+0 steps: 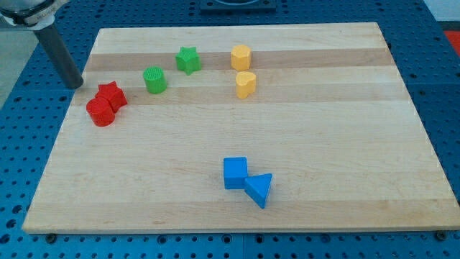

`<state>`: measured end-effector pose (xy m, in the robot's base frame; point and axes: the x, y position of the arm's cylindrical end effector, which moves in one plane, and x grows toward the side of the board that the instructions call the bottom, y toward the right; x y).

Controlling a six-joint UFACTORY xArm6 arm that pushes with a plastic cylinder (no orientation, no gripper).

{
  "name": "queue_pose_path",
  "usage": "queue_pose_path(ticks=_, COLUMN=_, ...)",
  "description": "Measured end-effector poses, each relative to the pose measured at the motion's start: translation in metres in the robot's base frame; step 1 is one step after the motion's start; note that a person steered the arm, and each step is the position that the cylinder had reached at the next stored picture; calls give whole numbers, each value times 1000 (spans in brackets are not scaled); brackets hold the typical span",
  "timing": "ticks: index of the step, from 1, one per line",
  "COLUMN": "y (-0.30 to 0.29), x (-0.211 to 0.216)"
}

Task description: Slide the green circle towards top center

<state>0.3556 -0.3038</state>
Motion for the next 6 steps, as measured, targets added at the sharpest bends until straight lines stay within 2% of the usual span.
queue_pose_path(ticks=2, y=53, x=31)
queue_pose_path(ticks=3, y=64, x=31)
queue_pose_path(ticks=5, y=132, x=33)
queue_pose_path(ticks=6, y=137, x=33)
